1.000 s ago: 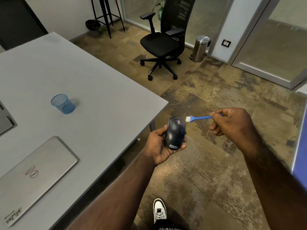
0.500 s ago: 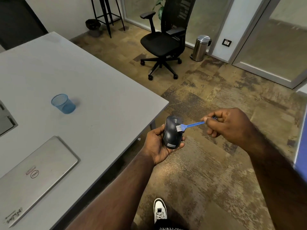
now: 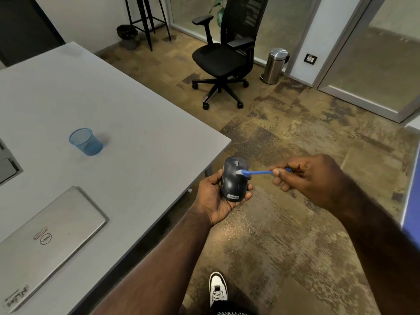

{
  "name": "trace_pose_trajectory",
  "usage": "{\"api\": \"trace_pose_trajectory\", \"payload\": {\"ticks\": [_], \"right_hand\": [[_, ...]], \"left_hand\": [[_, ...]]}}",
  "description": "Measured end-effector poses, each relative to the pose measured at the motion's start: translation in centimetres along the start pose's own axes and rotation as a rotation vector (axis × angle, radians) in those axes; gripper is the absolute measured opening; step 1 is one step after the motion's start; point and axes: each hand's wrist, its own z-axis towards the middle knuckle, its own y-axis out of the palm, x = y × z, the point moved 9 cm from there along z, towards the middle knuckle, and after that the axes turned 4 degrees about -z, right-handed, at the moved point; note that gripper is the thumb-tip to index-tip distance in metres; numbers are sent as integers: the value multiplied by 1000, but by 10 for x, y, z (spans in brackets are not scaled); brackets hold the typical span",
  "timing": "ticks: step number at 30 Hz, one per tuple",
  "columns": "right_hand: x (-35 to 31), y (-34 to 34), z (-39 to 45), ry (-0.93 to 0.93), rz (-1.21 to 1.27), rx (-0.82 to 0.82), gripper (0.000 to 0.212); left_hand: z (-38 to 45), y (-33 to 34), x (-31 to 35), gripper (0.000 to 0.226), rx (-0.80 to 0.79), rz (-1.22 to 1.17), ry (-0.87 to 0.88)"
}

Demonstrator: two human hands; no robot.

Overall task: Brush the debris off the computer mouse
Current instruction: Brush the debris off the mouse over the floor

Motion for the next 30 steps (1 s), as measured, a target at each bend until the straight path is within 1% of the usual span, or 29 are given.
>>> {"api": "trace_pose_trajectory", "payload": {"ticks": [3,5,9,11,13,15,17,19,22,25,27,28,30], "right_hand": [[-5,18,-6,-36,-21,-183,15],[-3,17,-7,-43,13,-179,14],[5,9,-3,-11,37,-50,13],[11,2,-3,28,13,89,14],[11,-9,-4,54,-33,247,19],[9,-13,-6,55,-51,316,27],[5,-7,-6,29,-65,263,24],[3,3,-6,-3,-55,144,15],[0,4,-6,-36,66,4,11],[-6,5,-7,-80,99,-61,9],[-5,8,-8,-64,54,-47,9],[-4,6,-7,-49,31,8,9],[-2,-6,-9,-36,-8,168,12]], "left_hand": [[2,-2,4,54,2,-46,23],[2,-1,6,53,-7,-63,39],[2,-1,5,50,-7,-66,28],[2,-1,4,52,-2,-59,15],[2,-1,3,55,-11,-50,4],[1,0,3,56,-27,-42,-1],[0,1,4,56,-41,-30,-5],[0,0,5,56,-42,-27,4],[1,-7,5,54,-19,-80,14],[1,-5,6,52,-40,-115,25],[1,-1,5,52,-54,-85,23],[1,0,5,52,-50,-74,19],[1,0,4,54,-39,-69,4]]}}
